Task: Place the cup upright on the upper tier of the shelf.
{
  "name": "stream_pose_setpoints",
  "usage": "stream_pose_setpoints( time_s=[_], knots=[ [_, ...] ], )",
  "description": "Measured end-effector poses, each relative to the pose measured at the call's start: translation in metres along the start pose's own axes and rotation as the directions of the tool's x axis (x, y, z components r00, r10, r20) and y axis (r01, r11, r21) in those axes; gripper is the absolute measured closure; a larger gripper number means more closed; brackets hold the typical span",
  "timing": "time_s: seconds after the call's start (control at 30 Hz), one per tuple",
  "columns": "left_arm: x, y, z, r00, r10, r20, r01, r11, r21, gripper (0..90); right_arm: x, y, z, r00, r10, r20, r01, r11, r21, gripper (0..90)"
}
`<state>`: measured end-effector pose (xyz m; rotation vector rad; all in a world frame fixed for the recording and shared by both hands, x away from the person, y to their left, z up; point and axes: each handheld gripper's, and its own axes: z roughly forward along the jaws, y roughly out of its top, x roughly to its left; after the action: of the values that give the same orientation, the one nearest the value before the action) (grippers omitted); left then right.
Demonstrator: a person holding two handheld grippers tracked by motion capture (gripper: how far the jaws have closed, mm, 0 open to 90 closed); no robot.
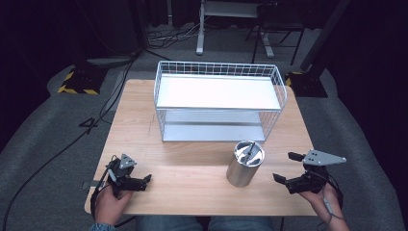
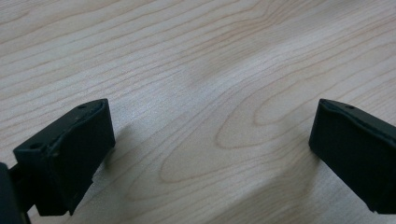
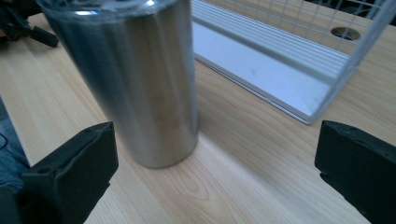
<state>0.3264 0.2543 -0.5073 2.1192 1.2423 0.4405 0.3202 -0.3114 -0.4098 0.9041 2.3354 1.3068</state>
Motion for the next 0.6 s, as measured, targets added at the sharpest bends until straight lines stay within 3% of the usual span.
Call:
stream_pose_setpoints(
  time_s=[0.23,0.6],
  knots=[
    [0.000,0.000,0.000,1.0000,-0.002,0.000,0.002,1.0000,0.001,0.6,0.013,0.014,0.013,0.9979,-0.030,-0.056,0.029,0.999,-0.016,0.0],
    [0.000,0.000,0.000,1.0000,0.003,-0.003,-0.003,1.0000,-0.001,0.6,0.025,0.023,0.029,0.9936,-0.036,-0.107,0.034,0.999,-0.026,0.0]
  ],
)
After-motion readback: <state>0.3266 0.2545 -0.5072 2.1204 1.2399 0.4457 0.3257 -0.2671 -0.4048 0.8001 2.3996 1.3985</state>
